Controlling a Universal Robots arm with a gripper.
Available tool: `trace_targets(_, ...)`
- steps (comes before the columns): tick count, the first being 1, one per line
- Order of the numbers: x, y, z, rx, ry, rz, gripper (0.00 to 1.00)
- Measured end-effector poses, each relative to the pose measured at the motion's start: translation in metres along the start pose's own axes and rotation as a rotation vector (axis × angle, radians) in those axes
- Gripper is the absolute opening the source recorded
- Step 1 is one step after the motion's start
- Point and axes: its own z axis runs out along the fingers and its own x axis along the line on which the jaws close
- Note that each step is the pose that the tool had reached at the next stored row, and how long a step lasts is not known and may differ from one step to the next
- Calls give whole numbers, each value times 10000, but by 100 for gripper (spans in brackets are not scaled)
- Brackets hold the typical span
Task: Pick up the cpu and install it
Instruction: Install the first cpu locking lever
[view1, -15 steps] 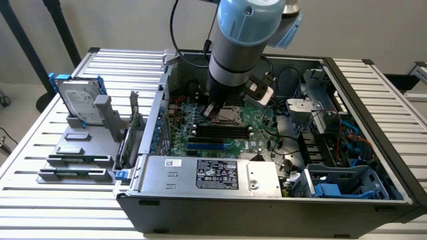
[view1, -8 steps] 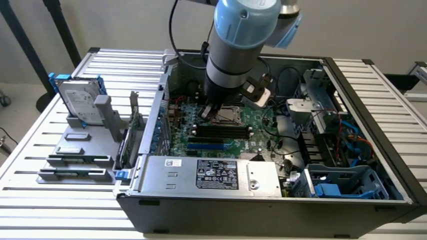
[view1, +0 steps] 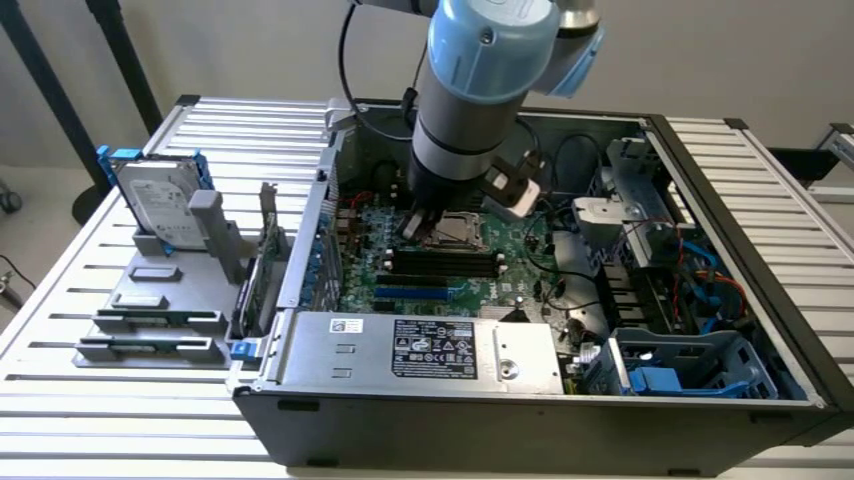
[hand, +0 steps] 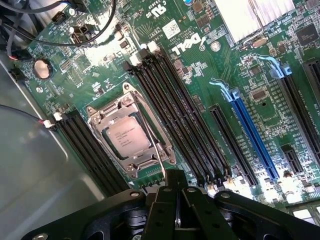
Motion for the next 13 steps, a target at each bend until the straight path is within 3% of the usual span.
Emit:
trace_targets(6, -16, 13, 58, 14, 22, -2, 11)
trace_targets(13, -83, -38, 166, 12, 26, -4, 11)
